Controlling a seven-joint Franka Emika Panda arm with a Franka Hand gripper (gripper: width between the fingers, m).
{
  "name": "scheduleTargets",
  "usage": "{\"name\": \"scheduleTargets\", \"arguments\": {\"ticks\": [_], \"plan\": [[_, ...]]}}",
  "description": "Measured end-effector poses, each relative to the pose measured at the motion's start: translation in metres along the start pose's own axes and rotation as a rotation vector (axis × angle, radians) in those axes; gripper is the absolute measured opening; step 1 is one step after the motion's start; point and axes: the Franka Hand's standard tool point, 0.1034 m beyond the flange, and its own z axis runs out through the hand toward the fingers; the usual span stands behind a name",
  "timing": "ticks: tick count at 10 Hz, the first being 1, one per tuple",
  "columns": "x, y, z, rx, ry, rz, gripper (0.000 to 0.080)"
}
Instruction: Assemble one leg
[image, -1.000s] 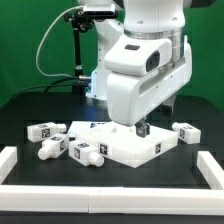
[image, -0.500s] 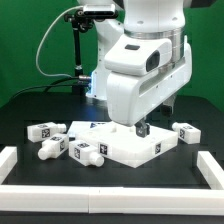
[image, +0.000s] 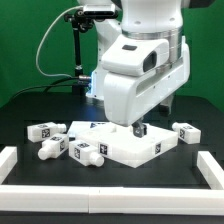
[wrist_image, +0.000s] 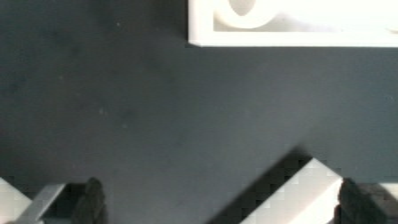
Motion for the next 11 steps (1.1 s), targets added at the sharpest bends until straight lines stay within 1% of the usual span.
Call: {"name": "scheduleTargets", "arguments": {"ticks": [1, 2, 3, 4, 5, 6, 7, 8, 9, 11], "plan": [[-0.023, -0.001, 0.004, -0.007, -0.012, -0.005, 0.0649], [-0.033, -0.008, 0.014, -0.031, -0.005, -0.093, 0.0649], [-0.042, -0.008, 0.020, -0.046, 0.004, -0.127, 0.0649], [-0.056, -0.003, 0.024, -0.026, 0.033, -0.059, 0.0649], [-0.059, 0.000, 0.023, -0.030, 0.026, -0.052, 0.0649], [-0.057, -0.001, 0.024, -0.029, 0.027, -0.056, 0.0649], [-0.055, 0.001, 0.027, -0.065, 0.045, -0.055, 0.0649], [-0.054, -0.004, 0.041, -0.127, 0.069, -0.069, 0.0649], [-0.057, -0.011, 0.055, -0.147, 0.074, -0.082, 0.0649], [-0.056, -0.010, 0.070, -0.177, 0.086, -0.084, 0.0649]]}}
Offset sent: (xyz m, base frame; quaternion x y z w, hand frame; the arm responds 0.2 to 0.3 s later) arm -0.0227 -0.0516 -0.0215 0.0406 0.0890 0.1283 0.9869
